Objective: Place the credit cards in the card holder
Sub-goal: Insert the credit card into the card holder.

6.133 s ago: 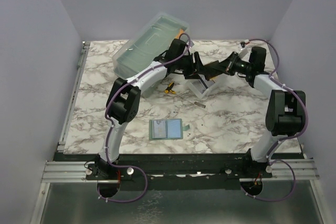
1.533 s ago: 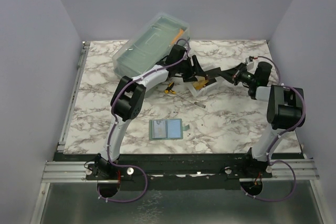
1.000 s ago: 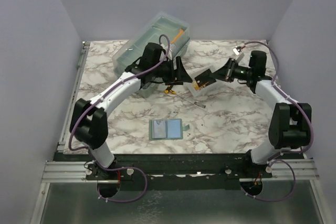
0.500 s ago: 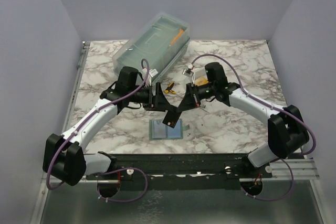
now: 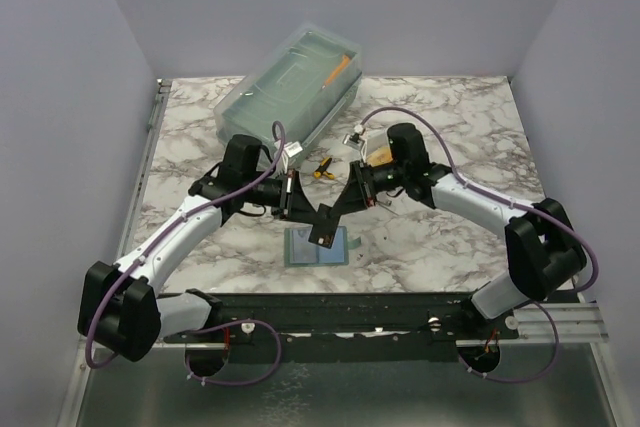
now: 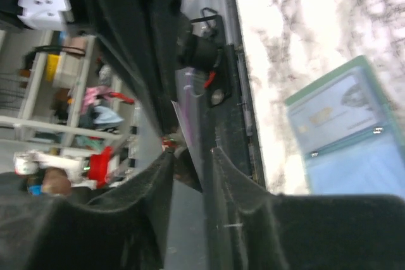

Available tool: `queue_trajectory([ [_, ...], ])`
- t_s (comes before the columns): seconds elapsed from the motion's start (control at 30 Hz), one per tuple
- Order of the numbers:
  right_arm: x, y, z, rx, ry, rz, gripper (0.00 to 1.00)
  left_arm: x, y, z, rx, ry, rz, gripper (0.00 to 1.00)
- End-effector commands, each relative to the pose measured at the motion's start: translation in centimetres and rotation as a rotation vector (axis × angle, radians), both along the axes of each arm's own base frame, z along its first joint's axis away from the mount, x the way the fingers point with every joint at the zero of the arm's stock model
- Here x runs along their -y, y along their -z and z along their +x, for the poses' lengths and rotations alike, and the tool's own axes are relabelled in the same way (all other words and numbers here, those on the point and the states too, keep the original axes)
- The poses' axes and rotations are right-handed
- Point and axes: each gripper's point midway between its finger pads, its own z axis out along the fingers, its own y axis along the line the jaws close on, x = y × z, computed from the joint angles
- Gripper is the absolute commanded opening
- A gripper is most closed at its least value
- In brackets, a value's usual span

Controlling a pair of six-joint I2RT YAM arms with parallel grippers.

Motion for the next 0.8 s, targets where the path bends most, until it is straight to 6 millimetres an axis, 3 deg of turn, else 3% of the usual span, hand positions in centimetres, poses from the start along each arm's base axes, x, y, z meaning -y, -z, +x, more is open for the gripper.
queue_trajectory([
  [0.0,-0.8,1.6,1.8,-0.143,0.203,-0.018,0.43,-0.9,0.0,1.3,0.040,-0.115,0.036,0.00],
  [0.1,-0.7,1.9,1.4,-0.271,0.281,0.054,0.49,-2.2,0.3,3.5,-0.029,-0.268,0.046,0.00],
  [0.2,-1.2,1.0,0.4,-0.319,0.292,0.151,0.51,-2.8,0.1,4.5,-0.088,-0.357,0.015,0.00],
  [0.5,-2.8,1.3,1.1,-0.371,0.369,0.215,0.50,-2.7,0.4,4.7,-0.127,-0.394,-0.048,0.00],
  [0.67,-3.1,1.7,1.5,-0.386,0.405,0.208,0.24,-2.7,0.8,4.5,-0.141,-0.407,-0.068,0.00],
  [0.77,-2.8,2.5,1.6,-0.378,0.438,0.183,0.01,-2.8,1.3,4.2,-0.148,-0.410,-0.063,0.00],
])
